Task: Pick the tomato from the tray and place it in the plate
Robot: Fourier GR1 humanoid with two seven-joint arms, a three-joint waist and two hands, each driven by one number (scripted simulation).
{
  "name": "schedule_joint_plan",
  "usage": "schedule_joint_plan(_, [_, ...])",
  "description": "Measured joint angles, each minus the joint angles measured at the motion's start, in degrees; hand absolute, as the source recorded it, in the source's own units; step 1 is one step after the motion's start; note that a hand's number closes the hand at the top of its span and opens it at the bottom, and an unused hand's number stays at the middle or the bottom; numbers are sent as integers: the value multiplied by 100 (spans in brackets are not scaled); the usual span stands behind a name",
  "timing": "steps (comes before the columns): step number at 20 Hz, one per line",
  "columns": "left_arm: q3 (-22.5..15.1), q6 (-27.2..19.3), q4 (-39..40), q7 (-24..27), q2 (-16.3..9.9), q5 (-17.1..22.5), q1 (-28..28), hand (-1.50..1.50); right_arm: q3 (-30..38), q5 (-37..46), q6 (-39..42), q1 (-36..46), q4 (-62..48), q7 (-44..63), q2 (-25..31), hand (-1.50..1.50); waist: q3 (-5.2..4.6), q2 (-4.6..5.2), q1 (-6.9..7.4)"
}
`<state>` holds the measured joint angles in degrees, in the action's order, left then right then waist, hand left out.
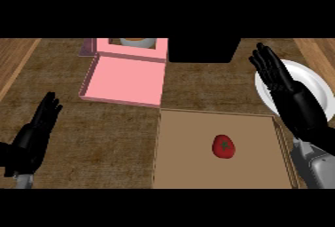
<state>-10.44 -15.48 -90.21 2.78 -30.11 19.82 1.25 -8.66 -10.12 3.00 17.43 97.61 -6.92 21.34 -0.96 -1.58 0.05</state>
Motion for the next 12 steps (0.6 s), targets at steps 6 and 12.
schedule_joint_plan(6, [-275,-24,400,-434,392,80,183,0,1014,-219,-316,-212,-172,164,324,150,76,133,-115])
schedule_joint_plan(12, [-542,28,498,-832,730,278,245,0,1677,902,-1711,-969,-645,159,471,-150,82,172,-265])
